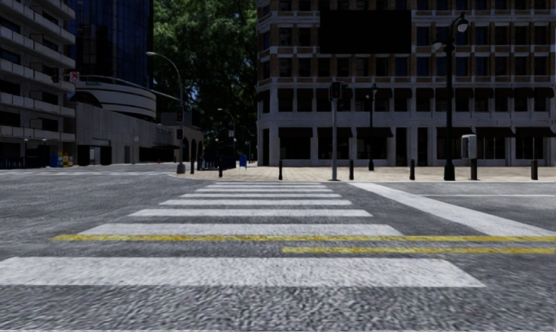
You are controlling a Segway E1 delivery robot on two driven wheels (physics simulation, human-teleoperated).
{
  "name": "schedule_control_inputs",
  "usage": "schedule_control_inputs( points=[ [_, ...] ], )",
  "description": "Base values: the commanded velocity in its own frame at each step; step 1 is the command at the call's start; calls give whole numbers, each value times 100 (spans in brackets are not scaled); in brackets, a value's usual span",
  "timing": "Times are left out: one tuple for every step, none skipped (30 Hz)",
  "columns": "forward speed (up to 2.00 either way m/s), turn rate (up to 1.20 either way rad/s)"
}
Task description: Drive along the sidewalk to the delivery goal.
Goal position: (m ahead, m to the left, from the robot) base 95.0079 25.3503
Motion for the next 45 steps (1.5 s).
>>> schedule_control_inputs(
  points=[
    [200, 25],
    [200, 31],
    [200, 33],
    [200, 33],
    [200, 34],
    [200, 34],
    [200, 34],
    [200, 36],
    [200, 37],
    [200, 38],
    [200, 38],
    [200, 39],
    [200, 39],
    [200, 39],
    [200, 39],
    [200, 39],
    [200, 39],
    [200, 39],
    [200, 39],
    [200, 39],
    [200, 39],
    [200, 39],
    [200, 39],
    [200, 37],
    [200, 29],
    [200, 29],
    [200, 4],
    [200, 0],
    [200, 0],
    [200, 0],
    [200, 0],
    [199, 0],
    [198, 0],
    [198, 0],
    [198, 0],
    [198, 0],
    [198, 0],
    [198, 0],
    [198, 0],
    [198, 0],
    [198, 0],
    [198, 0],
    [198, 0],
    [198, 0],
    [198, 0]
  ],
)
